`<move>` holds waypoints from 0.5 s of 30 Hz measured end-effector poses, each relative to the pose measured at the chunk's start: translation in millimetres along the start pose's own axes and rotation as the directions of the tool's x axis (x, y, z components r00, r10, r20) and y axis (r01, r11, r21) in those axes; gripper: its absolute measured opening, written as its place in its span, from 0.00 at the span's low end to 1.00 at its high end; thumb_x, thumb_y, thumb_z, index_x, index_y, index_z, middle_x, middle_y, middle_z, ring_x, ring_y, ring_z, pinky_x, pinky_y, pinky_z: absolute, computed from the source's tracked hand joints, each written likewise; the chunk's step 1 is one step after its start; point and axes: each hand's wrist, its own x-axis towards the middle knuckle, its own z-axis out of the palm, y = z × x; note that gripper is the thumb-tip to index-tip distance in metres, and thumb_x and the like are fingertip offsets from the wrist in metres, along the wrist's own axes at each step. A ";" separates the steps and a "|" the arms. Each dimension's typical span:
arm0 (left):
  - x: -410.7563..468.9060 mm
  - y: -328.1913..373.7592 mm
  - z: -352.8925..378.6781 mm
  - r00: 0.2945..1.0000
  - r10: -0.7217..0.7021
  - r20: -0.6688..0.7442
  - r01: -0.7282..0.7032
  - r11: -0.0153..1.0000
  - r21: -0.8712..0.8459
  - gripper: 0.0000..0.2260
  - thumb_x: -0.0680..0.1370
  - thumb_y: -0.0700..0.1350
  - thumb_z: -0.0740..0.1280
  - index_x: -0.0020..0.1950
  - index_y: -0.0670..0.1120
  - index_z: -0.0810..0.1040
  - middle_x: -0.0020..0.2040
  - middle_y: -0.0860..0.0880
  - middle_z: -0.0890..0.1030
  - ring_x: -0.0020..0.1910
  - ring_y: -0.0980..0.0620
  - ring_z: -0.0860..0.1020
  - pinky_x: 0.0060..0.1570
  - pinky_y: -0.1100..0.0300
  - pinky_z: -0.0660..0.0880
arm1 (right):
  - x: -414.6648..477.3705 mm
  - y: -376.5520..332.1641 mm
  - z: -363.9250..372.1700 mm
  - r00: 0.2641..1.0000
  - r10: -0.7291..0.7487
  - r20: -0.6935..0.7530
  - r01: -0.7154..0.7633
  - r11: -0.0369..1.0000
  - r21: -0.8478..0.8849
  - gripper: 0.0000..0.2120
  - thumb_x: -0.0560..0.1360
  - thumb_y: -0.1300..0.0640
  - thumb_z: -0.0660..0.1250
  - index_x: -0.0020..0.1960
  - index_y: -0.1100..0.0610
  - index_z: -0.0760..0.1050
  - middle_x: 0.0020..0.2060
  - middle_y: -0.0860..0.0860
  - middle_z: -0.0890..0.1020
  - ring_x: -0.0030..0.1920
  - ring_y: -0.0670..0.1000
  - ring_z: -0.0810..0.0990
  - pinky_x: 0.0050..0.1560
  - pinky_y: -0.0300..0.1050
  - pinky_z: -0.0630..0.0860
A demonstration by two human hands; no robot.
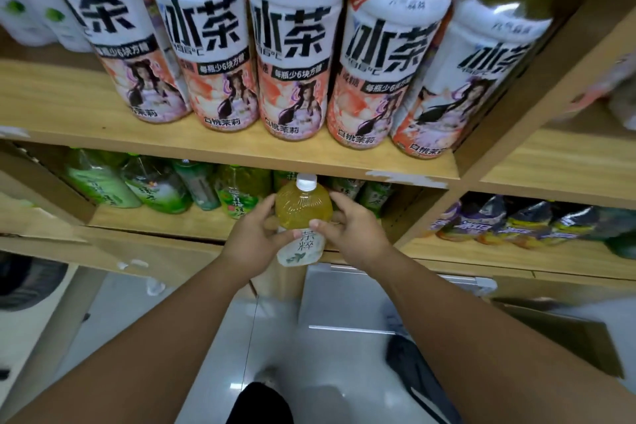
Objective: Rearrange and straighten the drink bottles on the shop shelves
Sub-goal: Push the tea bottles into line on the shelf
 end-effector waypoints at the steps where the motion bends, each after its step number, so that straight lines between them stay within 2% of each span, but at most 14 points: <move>1: -10.2 10.0 -2.6 1.000 0.003 0.011 -0.003 1.000 0.015 0.27 0.74 0.41 0.78 0.71 0.57 0.76 0.59 0.57 0.83 0.56 0.53 0.84 0.54 0.54 0.82 | -11.6 -7.6 -4.4 1.000 0.000 0.002 0.000 1.000 0.008 0.21 0.77 0.57 0.75 0.67 0.45 0.74 0.52 0.47 0.87 0.53 0.44 0.86 0.57 0.46 0.82; 3: -30.6 27.7 -7.5 0.999 -0.019 0.033 0.018 0.999 0.033 0.26 0.74 0.40 0.79 0.68 0.58 0.79 0.59 0.57 0.84 0.57 0.54 0.84 0.56 0.52 0.82 | -33.4 -18.6 -17.2 0.999 0.005 -0.032 -0.007 0.999 -0.039 0.23 0.78 0.53 0.74 0.71 0.45 0.74 0.45 0.43 0.86 0.47 0.40 0.85 0.52 0.42 0.82; 4: -42.1 35.0 -5.5 0.998 -0.043 0.050 0.041 0.998 0.038 0.25 0.73 0.39 0.79 0.67 0.58 0.80 0.60 0.56 0.84 0.56 0.53 0.84 0.56 0.49 0.82 | -46.4 -21.7 -23.8 0.998 0.005 -0.060 -0.011 0.994 -0.113 0.21 0.78 0.51 0.73 0.70 0.45 0.75 0.41 0.43 0.86 0.42 0.39 0.84 0.47 0.41 0.82; 6: -69.6 49.8 11.5 0.993 -0.098 0.063 0.095 0.994 0.048 0.24 0.74 0.38 0.78 0.67 0.55 0.81 0.60 0.52 0.85 0.51 0.51 0.85 0.53 0.44 0.83 | -76.4 -29.7 -27.9 0.994 0.027 -0.110 -0.047 0.980 -0.193 0.18 0.78 0.50 0.73 0.67 0.48 0.77 0.40 0.50 0.85 0.36 0.46 0.83 0.43 0.42 0.79; 7: -83.4 56.2 22.8 0.990 -0.132 0.051 0.129 0.990 0.064 0.22 0.75 0.40 0.76 0.68 0.54 0.80 0.59 0.51 0.85 0.48 0.50 0.85 0.50 0.45 0.83 | -90.3 -30.8 -24.7 0.989 0.062 -0.136 -0.080 0.988 -0.134 0.18 0.78 0.52 0.73 0.68 0.50 0.78 0.41 0.54 0.85 0.37 0.53 0.82 0.44 0.45 0.78; 9: -107.9 62.6 46.5 0.985 -0.169 0.020 0.169 0.985 0.017 0.21 0.78 0.41 0.74 0.70 0.53 0.79 0.61 0.51 0.84 0.42 0.52 0.84 0.43 0.54 0.81 | -116.7 -27.6 -17.5 0.973 0.118 -0.197 -0.121 0.993 -0.006 0.19 0.78 0.55 0.74 0.68 0.53 0.79 0.42 0.59 0.86 0.40 0.61 0.82 0.47 0.50 0.78; 10: -113.6 60.1 56.2 0.989 -0.146 0.022 0.147 0.988 -0.041 0.21 0.79 0.41 0.73 0.71 0.53 0.78 0.62 0.52 0.84 0.42 0.54 0.84 0.43 0.57 0.79 | -123.0 -23.1 -17.5 0.966 0.116 -0.232 -0.121 0.993 -0.011 0.19 0.77 0.54 0.74 0.68 0.53 0.80 0.41 0.59 0.86 0.41 0.61 0.82 0.47 0.50 0.79; 13: -117.1 54.3 72.3 0.994 -0.104 0.044 0.108 0.987 -0.122 0.21 0.79 0.41 0.73 0.71 0.55 0.78 0.63 0.61 0.82 0.51 0.57 0.85 0.49 0.67 0.77 | -129.5 1.8 -34.2 0.957 0.078 -0.280 -0.112 0.988 -0.105 0.20 0.76 0.52 0.76 0.67 0.50 0.81 0.30 0.47 0.80 0.33 0.50 0.77 0.39 0.43 0.73; 14: -118.0 54.9 76.4 0.994 -0.099 0.050 0.105 0.986 -0.128 0.21 0.78 0.41 0.74 0.70 0.56 0.79 0.62 0.63 0.83 0.53 0.58 0.85 0.50 0.69 0.77 | -133.2 7.8 -40.4 0.954 0.072 -0.290 -0.107 0.988 -0.109 0.20 0.76 0.52 0.76 0.67 0.48 0.81 0.29 0.47 0.79 0.31 0.47 0.74 0.37 0.41 0.72; 15: -121.1 57.5 81.1 0.994 -0.096 0.054 0.102 0.986 -0.130 0.21 0.78 0.41 0.74 0.69 0.58 0.80 0.62 0.63 0.83 0.55 0.59 0.84 0.51 0.68 0.77 | -139.4 11.3 -46.6 0.951 0.067 -0.302 -0.101 0.990 -0.097 0.20 0.75 0.52 0.76 0.67 0.48 0.81 0.29 0.52 0.79 0.31 0.48 0.72 0.38 0.42 0.72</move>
